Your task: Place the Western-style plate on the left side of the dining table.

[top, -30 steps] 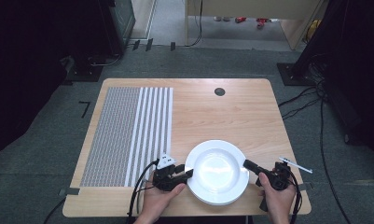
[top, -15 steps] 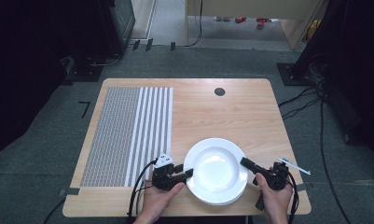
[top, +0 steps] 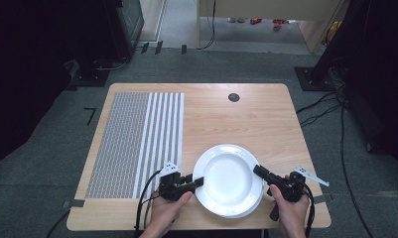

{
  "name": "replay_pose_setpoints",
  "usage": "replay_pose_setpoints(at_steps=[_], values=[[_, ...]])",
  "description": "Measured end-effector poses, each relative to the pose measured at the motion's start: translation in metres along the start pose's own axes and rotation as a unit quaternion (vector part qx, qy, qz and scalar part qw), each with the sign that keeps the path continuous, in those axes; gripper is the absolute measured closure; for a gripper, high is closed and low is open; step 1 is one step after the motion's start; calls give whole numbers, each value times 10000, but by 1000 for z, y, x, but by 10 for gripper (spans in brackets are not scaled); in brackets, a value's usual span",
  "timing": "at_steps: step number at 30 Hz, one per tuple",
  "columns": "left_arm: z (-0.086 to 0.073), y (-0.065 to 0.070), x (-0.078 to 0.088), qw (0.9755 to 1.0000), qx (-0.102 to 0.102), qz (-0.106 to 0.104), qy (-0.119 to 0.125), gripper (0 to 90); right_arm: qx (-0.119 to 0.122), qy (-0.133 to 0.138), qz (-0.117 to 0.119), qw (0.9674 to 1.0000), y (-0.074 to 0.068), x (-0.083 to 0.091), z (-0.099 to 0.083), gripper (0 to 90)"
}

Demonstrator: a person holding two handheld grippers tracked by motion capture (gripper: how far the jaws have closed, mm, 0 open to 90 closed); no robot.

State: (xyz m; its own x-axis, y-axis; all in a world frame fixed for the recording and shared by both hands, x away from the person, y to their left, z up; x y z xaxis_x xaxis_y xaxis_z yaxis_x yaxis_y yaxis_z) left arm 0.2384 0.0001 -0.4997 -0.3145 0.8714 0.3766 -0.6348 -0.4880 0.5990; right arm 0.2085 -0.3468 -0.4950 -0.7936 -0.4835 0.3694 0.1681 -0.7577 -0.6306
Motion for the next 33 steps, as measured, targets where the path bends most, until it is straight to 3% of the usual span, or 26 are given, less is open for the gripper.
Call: replay_pose_setpoints(at_steps=[11, 20, 28, 31, 33], values=[[4, 0, 8, 9997, 62, -187, 163, 671, -230, 25, -11, 9997, -4, -2, 0, 838], [8, -1, 14, 9995, 158, -210, 195, 683, -223, 91, 1, 9997, -12, -2, 0, 839], [22, 1, 32, 9989, 108, -327, 304, 698, -382, 152, 114, 9991, -24, -6, 4, 837], [26, -1, 37, 9983, 199, -392, 383, 710, -546, 159, 205, 9982, -29, -10, 6, 842], [30, -4, 43, 9978, 282, -376, 464, 717, -505, 173, 231, 9983, -34, -12, 7, 844]])
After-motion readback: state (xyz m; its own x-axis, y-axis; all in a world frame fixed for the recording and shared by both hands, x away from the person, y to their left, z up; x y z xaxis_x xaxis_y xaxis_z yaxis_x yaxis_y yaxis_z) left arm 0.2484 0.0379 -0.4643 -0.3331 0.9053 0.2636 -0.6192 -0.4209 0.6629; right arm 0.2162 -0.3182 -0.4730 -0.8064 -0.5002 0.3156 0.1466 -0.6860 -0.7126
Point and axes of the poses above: each handheld gripper's, and its own axes: x roughly backward along the jaws, z roughly out of its top, y roughly to its right, the point moved 1 cm from there along -x, roughly forward along the jaws, and after that the axes turned 12 degrees about -z, right-handed, at the moved point
